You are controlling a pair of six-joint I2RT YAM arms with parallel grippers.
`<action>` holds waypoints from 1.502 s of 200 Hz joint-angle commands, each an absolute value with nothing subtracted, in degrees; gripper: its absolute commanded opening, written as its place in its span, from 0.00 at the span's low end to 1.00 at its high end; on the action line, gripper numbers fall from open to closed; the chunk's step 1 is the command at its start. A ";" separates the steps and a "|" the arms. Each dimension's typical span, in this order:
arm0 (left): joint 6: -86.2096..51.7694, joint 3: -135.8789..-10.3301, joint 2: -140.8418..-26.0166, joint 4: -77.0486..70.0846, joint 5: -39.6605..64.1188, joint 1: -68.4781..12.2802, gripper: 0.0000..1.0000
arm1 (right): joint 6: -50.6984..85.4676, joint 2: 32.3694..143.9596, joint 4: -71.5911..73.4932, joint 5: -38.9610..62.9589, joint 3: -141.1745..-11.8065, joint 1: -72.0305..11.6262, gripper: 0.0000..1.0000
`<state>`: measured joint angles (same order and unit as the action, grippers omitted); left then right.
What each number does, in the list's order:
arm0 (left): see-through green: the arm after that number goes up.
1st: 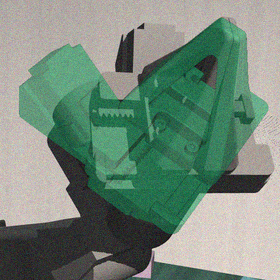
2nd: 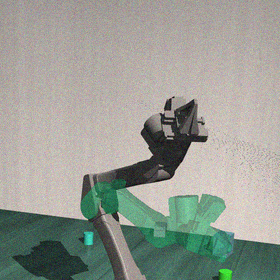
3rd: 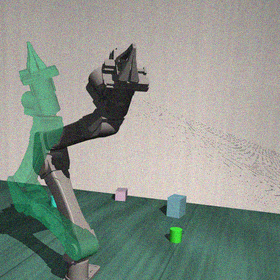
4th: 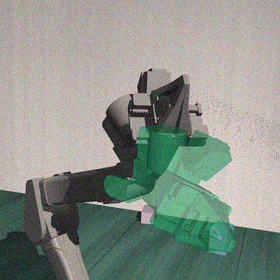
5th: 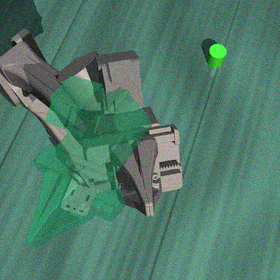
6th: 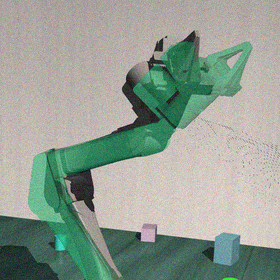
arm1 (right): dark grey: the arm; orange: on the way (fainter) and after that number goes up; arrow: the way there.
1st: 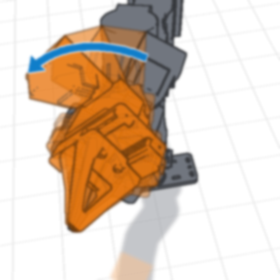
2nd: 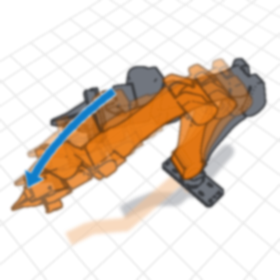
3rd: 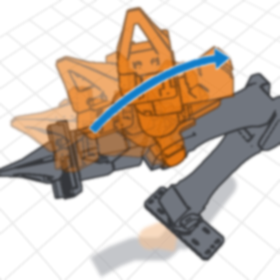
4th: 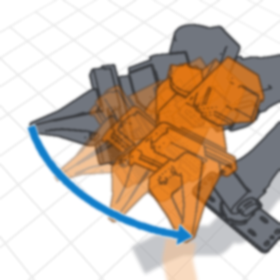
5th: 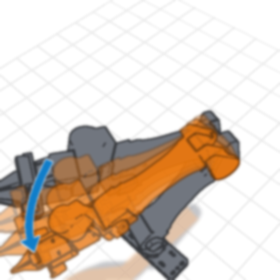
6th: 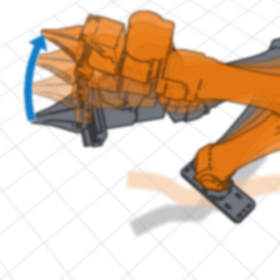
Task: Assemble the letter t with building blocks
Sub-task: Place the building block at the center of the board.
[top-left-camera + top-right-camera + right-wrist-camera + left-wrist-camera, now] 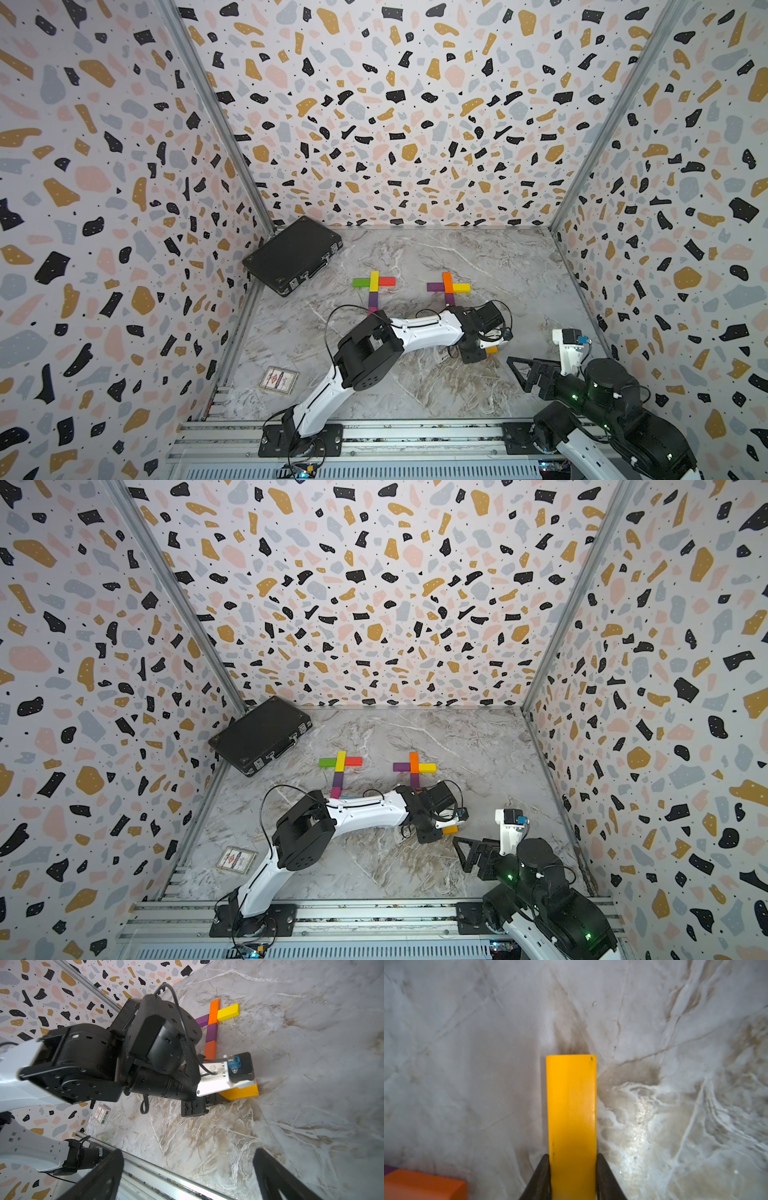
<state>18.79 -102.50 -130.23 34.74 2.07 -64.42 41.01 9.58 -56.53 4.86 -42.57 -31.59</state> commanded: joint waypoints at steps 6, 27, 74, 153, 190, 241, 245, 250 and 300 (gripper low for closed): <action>27.77 -106.71 -133.25 38.26 -1.08 -64.31 0.19 | 38.83 12.30 -57.73 2.65 -44.82 -31.82 1.00; 30.18 -111.43 -135.50 41.37 0.53 -62.28 0.18 | 37.95 13.34 -57.25 2.14 -45.20 -31.82 1.00; 33.86 -117.22 -135.88 44.23 8.67 -57.26 0.19 | 35.35 15.67 -56.50 -0.17 -46.45 -31.87 0.99; 34.11 -124.96 -141.60 46.20 13.66 -54.72 0.21 | 33.76 20.21 -50.86 0.61 -44.92 -31.82 0.99; 33.75 -124.34 -142.04 45.77 13.93 -53.97 0.21 | 32.79 20.13 -50.54 0.11 -44.63 -31.82 0.99; 33.76 -123.07 -142.08 44.83 13.01 -53.37 0.43 | 32.52 20.96 -49.15 0.83 -43.86 -31.82 0.99; 33.75 -122.98 -142.03 44.65 12.99 -53.44 0.47 | 32.44 20.92 -49.13 0.79 -43.81 -31.86 0.99; 33.70 -123.00 -142.03 44.50 12.92 -53.37 0.50 | 32.35 20.97 -49.18 0.73 -43.73 -31.82 0.99; 33.79 -122.27 -138.66 41.55 14.25 -53.39 0.59 | 28.46 24.40 -48.22 1.62 -45.00 -31.82 0.99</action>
<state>33.50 -123.50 -142.37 44.05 12.86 -53.45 31.92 21.41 -49.89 0.71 -43.88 -31.62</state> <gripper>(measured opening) 0.576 0.995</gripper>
